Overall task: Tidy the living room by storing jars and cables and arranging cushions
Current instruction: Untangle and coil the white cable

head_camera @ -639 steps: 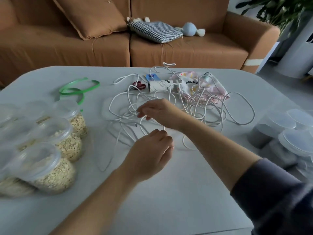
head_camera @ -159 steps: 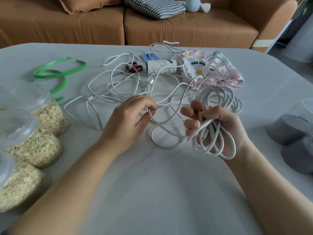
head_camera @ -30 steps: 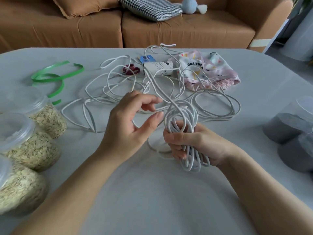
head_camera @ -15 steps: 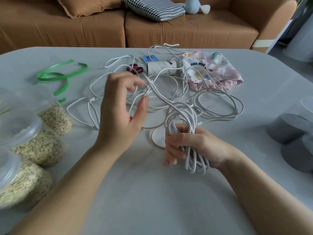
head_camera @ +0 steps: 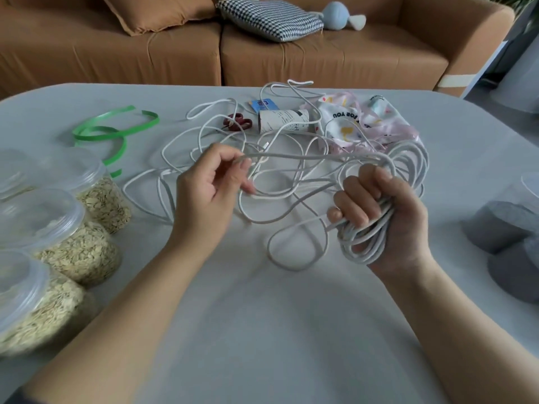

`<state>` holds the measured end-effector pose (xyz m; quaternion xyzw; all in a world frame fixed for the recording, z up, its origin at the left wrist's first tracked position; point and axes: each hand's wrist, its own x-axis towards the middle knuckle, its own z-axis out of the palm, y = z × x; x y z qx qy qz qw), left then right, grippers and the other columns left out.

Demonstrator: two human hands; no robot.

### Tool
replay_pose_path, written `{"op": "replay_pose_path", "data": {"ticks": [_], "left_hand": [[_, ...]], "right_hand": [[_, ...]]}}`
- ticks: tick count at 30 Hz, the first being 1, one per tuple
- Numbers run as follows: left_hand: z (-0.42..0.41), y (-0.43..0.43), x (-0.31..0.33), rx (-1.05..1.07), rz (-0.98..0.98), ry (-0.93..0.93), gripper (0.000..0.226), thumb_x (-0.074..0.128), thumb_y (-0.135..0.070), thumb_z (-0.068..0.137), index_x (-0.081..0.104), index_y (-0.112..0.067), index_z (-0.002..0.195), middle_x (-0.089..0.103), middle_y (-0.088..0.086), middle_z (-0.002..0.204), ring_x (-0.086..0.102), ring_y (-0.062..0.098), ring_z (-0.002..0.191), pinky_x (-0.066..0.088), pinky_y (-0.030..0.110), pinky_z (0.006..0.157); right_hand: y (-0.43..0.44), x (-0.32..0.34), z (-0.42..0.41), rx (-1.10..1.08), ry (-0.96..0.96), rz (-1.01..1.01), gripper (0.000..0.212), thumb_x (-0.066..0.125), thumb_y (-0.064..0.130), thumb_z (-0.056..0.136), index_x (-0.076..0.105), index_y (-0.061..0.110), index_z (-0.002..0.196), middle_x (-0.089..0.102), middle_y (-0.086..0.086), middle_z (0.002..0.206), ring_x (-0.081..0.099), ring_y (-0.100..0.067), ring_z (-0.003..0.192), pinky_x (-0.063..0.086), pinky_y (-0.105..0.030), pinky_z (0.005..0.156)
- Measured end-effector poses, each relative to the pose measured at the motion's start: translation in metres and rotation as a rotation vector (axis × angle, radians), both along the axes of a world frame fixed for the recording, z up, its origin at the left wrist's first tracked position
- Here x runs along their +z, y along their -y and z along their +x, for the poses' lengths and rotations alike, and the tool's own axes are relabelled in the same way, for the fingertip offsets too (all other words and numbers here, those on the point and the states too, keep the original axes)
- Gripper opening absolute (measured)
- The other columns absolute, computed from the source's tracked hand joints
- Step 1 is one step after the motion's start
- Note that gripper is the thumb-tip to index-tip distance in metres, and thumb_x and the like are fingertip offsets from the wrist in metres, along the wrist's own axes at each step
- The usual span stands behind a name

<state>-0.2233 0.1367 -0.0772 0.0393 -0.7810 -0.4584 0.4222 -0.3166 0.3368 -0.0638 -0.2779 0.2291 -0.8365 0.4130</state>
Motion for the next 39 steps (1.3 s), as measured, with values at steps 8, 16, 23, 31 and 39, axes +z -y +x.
{"op": "replay_pose_path", "data": {"ticks": [8,16,23,31,39], "left_hand": [[-0.006,-0.020,-0.009,-0.011,-0.318,0.149,0.030,0.049,-0.029,0.098,0.070,-0.008,0.096,0.070,-0.001,0.080,0.065,0.020,0.073,0.050,0.039,0.064],[-0.004,-0.019,-0.008,-0.012,-0.449,0.150,0.023,0.049,-0.023,0.097,0.065,-0.012,0.086,0.049,-0.016,0.069,0.049,0.010,0.062,0.045,0.031,0.054],[0.002,-0.024,-0.003,-0.081,-0.506,0.121,0.029,0.047,-0.030,0.099,0.066,-0.011,0.089,0.065,-0.005,0.075,0.060,0.020,0.065,0.048,0.037,0.054],[0.001,-0.017,-0.009,-0.095,-0.192,0.132,0.006,0.057,-0.029,0.093,0.053,-0.027,0.089,0.058,-0.012,0.075,0.060,0.010,0.066,0.050,0.028,0.064],[-0.005,-0.016,-0.014,-0.170,0.145,0.277,0.016,0.062,-0.011,0.093,0.048,-0.020,0.094,0.069,0.000,0.075,0.068,0.012,0.071,0.045,0.016,0.070]], "right_hand": [[0.004,-0.006,-0.003,-0.166,-0.039,0.175,0.036,0.081,0.021,0.068,0.052,0.010,0.086,0.042,0.002,0.060,0.050,-0.014,0.060,0.053,-0.032,0.078],[0.006,-0.014,-0.002,-0.067,-0.042,0.227,0.066,0.073,0.011,0.073,0.049,0.003,0.134,0.045,0.000,0.066,0.052,-0.016,0.065,0.052,-0.037,0.083],[0.000,-0.007,-0.001,0.114,-0.078,0.055,0.020,0.061,0.012,0.088,0.060,0.010,0.108,0.040,0.005,0.057,0.049,-0.011,0.058,0.054,-0.038,0.080],[0.000,0.001,-0.005,-0.366,0.076,0.105,0.026,0.076,0.018,0.073,0.056,0.014,0.090,0.057,0.001,0.077,0.057,-0.012,0.068,0.053,-0.033,0.082],[0.001,0.017,-0.001,-0.578,0.155,0.120,0.042,0.038,0.013,0.093,0.068,0.013,0.063,0.069,-0.003,0.081,0.067,-0.021,0.095,0.045,-0.041,0.103]]}}
